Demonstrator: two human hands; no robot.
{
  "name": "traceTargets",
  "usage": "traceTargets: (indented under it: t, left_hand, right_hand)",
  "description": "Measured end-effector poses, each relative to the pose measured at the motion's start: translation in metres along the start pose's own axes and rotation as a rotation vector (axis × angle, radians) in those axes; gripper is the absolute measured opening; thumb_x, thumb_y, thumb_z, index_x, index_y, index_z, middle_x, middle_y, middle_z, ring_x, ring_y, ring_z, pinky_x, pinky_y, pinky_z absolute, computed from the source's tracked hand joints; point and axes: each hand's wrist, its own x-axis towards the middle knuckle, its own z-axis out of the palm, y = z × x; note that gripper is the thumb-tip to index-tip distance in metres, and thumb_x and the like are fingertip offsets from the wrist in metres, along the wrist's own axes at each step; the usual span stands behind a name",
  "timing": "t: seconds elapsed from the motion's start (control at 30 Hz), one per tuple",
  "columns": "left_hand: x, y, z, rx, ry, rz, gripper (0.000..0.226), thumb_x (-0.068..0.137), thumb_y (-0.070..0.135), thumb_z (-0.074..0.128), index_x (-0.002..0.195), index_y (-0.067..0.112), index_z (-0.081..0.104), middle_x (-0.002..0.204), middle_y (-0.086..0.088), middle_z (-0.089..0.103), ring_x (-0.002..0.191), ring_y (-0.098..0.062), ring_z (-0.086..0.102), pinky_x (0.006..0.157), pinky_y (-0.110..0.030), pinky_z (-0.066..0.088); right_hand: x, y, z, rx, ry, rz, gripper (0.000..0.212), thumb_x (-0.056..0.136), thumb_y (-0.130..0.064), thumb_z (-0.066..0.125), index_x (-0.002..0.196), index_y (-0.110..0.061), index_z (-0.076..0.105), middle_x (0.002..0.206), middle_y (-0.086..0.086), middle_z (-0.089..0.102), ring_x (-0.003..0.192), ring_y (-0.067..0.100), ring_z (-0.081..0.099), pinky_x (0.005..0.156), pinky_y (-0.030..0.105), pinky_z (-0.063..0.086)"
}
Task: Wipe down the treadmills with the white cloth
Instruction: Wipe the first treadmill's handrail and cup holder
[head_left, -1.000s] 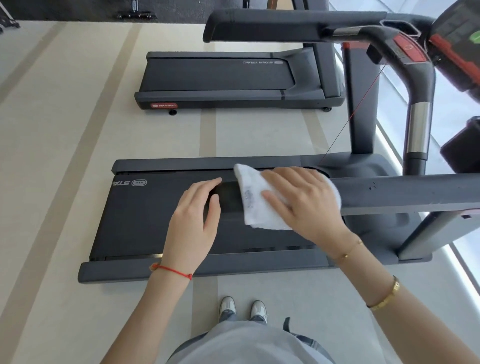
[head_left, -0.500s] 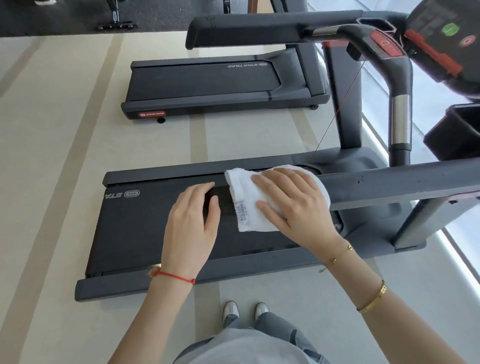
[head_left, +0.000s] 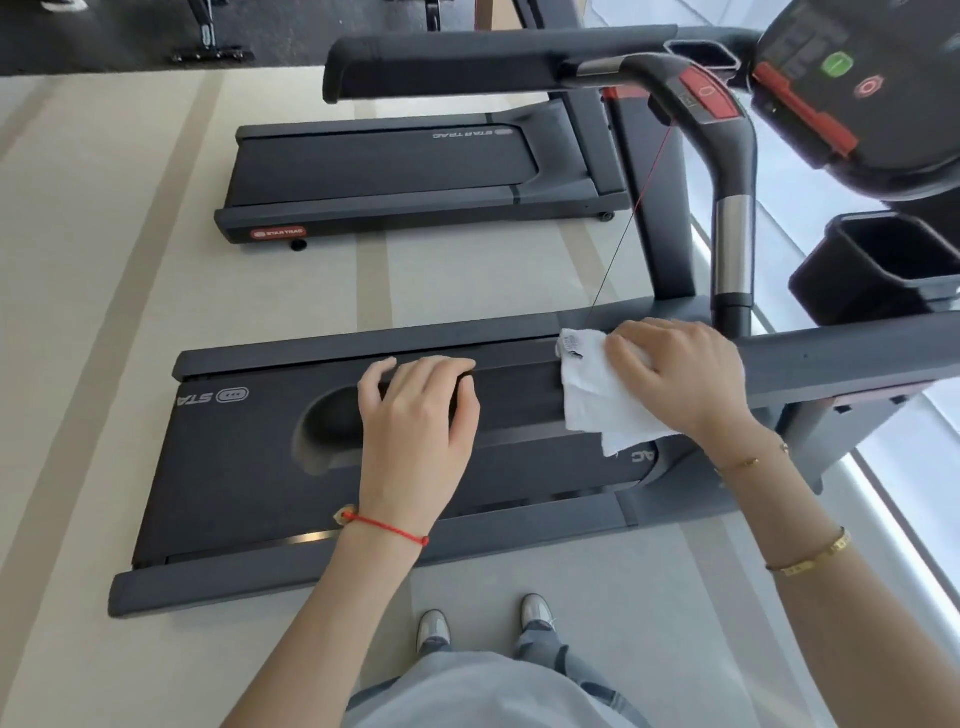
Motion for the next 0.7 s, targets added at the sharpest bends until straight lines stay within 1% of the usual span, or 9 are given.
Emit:
traceTargets:
  t: [0.07,0.17,0.27,0.33,0.4,0.47,0.53,0.6,0.7]
  left_hand:
    - [0.001,0.009,0.006,0.020,0.011,-0.010,0.022,0.098,0.019,0.048,0.105,0.020,0.069,0.100,0.008,0.070,0.092,-0.014,0.065,0.101,-0.041,0.038]
    - [0.002,0.014,0.013,0.106,0.038,-0.034,0.023,0.098,0.019,0.046,0.101,0.022,0.069,0.097,0.010,0.070,0.091,-0.014,0.064,0.093,-0.036,0.037]
    - [0.003,0.015,0.017,0.168,0.059,-0.057,0.026,0.100,0.021,0.042,0.097,0.022,0.068,0.092,0.011,0.069,0.088,-0.016,0.063,0.091,-0.037,0.036]
    - [0.003,0.016,0.019,0.190,0.065,-0.066,0.029,0.100,0.022,0.040,0.098,0.024,0.068,0.092,0.012,0.069,0.089,-0.015,0.063,0.092,-0.037,0.035]
    - [0.003,0.016,0.020,0.179,0.072,-0.077,0.030,0.101,0.023,0.040,0.099,0.025,0.069,0.094,0.013,0.070,0.091,-0.013,0.063,0.094,-0.035,0.034]
    - [0.003,0.019,0.021,0.164,0.075,-0.100,0.030,0.101,0.024,0.039,0.099,0.025,0.070,0.094,0.013,0.070,0.091,-0.013,0.063,0.095,-0.035,0.033]
    - [0.004,0.020,0.021,0.174,0.065,-0.121,0.031,0.101,0.025,0.038,0.099,0.027,0.069,0.094,0.015,0.070,0.090,-0.013,0.062,0.095,-0.035,0.033]
    - [0.005,0.022,0.021,0.198,0.046,-0.143,0.032,0.101,0.025,0.036,0.098,0.029,0.068,0.093,0.015,0.069,0.089,-0.013,0.061,0.094,-0.036,0.033]
    - [0.006,0.025,0.021,0.220,0.030,-0.172,0.034,0.100,0.026,0.034,0.099,0.030,0.067,0.092,0.015,0.068,0.089,-0.014,0.060,0.094,-0.036,0.032]
  right_hand:
    - [0.007,-0.007,0.000,-0.019,-0.090,0.014,0.048,0.092,-0.049,0.032,0.062,-0.017,0.054,0.061,-0.001,0.057,0.062,0.025,0.053,0.051,0.028,0.028]
    - [0.008,-0.036,0.009,-0.026,-0.168,-0.148,0.047,0.096,-0.053,0.030,0.079,-0.024,0.064,0.072,-0.002,0.063,0.071,0.024,0.059,0.061,0.034,0.043]
    - [0.000,-0.039,0.016,0.044,-0.060,-0.294,0.045,0.099,-0.048,0.030,0.091,-0.024,0.067,0.074,-0.003,0.062,0.070,0.024,0.057,0.066,0.037,0.044]
    - [-0.007,-0.024,0.018,0.101,0.050,-0.375,0.040,0.101,-0.044,0.037,0.102,-0.021,0.070,0.084,-0.003,0.065,0.074,0.022,0.058,0.069,0.036,0.045]
    - [-0.014,-0.002,0.018,0.084,0.132,-0.408,0.034,0.100,-0.041,0.044,0.106,-0.019,0.069,0.091,-0.004,0.066,0.079,0.022,0.059,0.073,0.035,0.045]
    - [-0.014,0.024,0.012,0.054,0.150,-0.325,0.033,0.100,-0.039,0.043,0.099,-0.020,0.070,0.085,-0.004,0.065,0.076,0.022,0.059,0.071,0.034,0.043]
    - [-0.006,0.040,0.004,0.030,0.085,-0.173,0.040,0.098,-0.041,0.038,0.081,-0.021,0.068,0.069,-0.003,0.061,0.066,0.024,0.056,0.063,0.033,0.038]
    - [0.003,0.041,0.001,-0.009,-0.006,-0.088,0.044,0.093,-0.043,0.034,0.066,-0.020,0.060,0.059,-0.001,0.055,0.060,0.025,0.052,0.056,0.032,0.029]
    - [0.009,0.018,0.003,-0.017,-0.078,-0.153,0.045,0.091,-0.045,0.027,0.065,-0.017,0.052,0.058,0.000,0.050,0.060,0.025,0.051,0.052,0.032,0.022]
